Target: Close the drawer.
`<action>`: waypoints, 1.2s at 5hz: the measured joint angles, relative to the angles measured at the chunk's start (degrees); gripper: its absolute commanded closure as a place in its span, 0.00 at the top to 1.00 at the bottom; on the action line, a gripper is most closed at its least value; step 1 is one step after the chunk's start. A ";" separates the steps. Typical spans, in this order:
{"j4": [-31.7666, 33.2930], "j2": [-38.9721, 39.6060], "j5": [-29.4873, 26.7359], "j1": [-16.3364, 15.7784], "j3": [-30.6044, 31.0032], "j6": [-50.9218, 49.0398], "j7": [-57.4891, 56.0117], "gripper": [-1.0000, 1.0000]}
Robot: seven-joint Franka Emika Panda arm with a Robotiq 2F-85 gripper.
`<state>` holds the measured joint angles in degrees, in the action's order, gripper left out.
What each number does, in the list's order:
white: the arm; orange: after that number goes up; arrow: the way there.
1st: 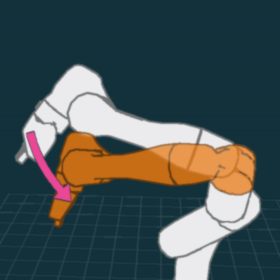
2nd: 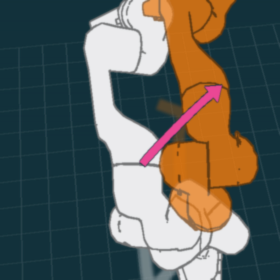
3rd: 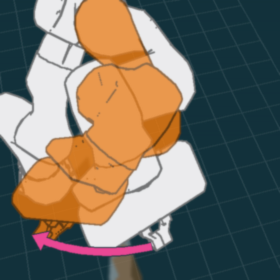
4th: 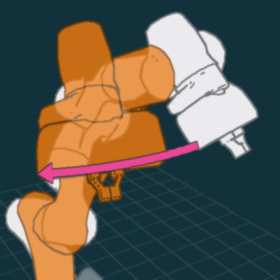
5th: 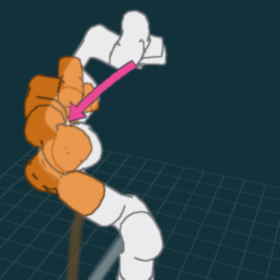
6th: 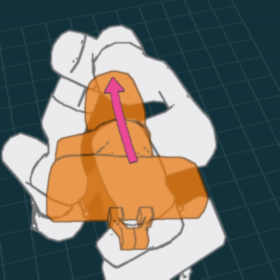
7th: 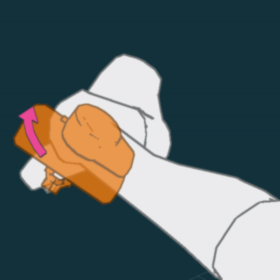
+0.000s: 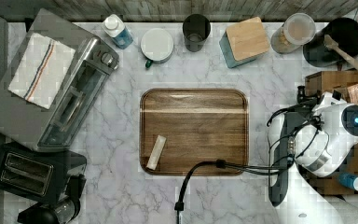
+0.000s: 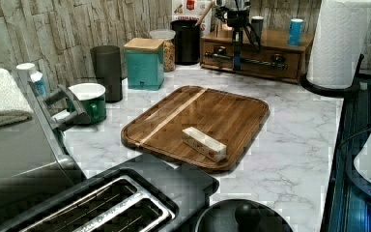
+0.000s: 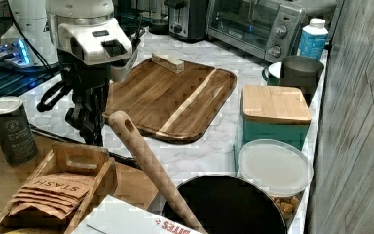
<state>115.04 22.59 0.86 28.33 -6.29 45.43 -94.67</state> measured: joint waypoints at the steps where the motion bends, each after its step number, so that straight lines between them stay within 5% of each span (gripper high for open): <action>1: 1.01 -1.24 0.00 -0.21 -0.65 0.08 3.25 0.00; 6: 2.69 -2.95 -0.17 -0.07 -1.06 1.37 3.30 0.00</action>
<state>117.72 19.64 0.69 28.26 -7.35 46.80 -91.37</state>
